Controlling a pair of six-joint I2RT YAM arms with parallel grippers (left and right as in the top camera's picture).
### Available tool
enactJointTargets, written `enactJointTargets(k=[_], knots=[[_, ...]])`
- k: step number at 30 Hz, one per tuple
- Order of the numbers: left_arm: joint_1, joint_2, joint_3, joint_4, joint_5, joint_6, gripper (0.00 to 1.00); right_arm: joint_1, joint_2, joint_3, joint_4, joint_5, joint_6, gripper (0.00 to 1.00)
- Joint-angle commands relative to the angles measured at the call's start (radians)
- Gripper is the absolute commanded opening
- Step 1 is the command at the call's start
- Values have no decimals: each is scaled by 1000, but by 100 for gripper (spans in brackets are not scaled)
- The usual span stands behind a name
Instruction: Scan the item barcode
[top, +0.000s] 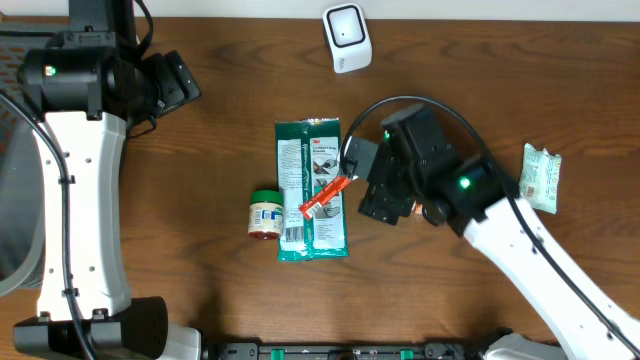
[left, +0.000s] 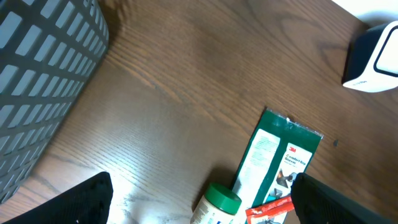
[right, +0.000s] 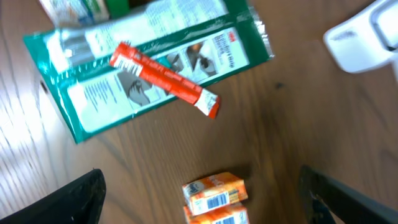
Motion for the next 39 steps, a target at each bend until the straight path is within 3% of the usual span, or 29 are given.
enactJointTargets(k=[1, 3, 8, 14, 18, 29, 31, 35, 39], knots=[[3, 6, 9, -2, -6, -8, 92, -34, 82, 5, -1, -111, -213, 95], [3, 6, 9, -2, -6, -8, 92, -43, 131, 5, 1, -151, -306, 92], [3, 6, 9, -2, -6, -8, 92, -66, 253, 5, 88, -185, -414, 68], [3, 6, 9, -2, -6, -8, 92, -95, 380, 5, 200, -183, -497, 69], [3, 6, 9, -2, -6, -8, 92, -111, 431, 5, 250, -211, -548, 64], [3, 6, 9, -2, -6, -8, 92, -132, 527, 4, 293, -264, -548, 56], [3, 6, 9, -2, -6, -8, 92, -134, 551, 4, 299, -264, -548, 52], [3, 6, 9, -2, -6, -8, 92, -134, 586, 4, 309, -264, -547, 33], [3, 6, 9, -2, -6, -8, 92, -134, 588, 4, 306, -264, -546, 23]])
